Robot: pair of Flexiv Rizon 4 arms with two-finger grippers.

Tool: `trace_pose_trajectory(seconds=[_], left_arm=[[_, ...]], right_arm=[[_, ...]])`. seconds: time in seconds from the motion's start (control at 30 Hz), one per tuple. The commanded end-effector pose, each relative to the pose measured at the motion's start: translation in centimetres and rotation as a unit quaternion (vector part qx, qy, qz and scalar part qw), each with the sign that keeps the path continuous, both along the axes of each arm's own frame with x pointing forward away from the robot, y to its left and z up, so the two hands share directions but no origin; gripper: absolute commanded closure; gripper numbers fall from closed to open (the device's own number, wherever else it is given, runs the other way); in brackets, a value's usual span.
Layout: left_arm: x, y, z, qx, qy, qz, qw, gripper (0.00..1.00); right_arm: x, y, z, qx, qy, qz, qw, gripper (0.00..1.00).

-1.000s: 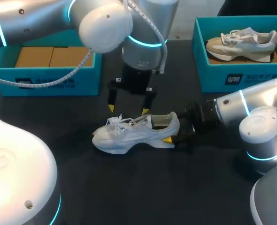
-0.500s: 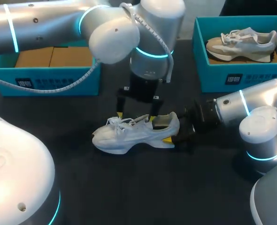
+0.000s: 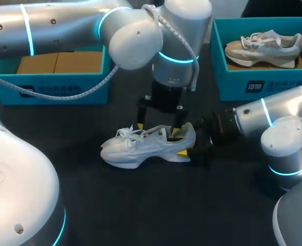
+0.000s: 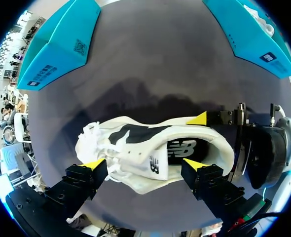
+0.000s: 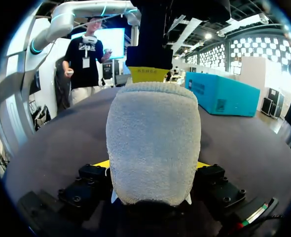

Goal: Take the shoe out of the shoebox, open the shoe tongue, remove and reinsert the insole, then place the shoe into the shoebox

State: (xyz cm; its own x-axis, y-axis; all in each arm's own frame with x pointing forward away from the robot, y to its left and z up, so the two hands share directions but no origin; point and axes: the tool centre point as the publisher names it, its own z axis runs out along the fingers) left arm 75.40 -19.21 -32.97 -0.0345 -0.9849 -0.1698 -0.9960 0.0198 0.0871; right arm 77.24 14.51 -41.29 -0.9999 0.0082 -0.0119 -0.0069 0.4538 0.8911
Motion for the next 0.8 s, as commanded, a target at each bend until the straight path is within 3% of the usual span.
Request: trace_pose_trajectory(seconds=[0.03, 0.43, 0.8], left_arm=[[0.2, -1.6, -1.1, 0.016, 0.000, 0.001, 1.000, 0.00], [0.1, -0.8, -2.7, 0.053, 0.000, 0.021, 0.998, 0.00], [-0.6, 2.0, -1.9, 0.058, 0.001, 0.042, 0.997, 0.00]], right_arm=[[0.0, 0.1, 0.0, -0.001, -0.001, 0.000, 1.000, 1.00], [0.0, 0.1, 0.0, -0.001, -0.001, 0.000, 1.000, 1.00], [0.0, 0.1, 0.0, -0.001, -0.001, 0.000, 1.000, 1.00]])
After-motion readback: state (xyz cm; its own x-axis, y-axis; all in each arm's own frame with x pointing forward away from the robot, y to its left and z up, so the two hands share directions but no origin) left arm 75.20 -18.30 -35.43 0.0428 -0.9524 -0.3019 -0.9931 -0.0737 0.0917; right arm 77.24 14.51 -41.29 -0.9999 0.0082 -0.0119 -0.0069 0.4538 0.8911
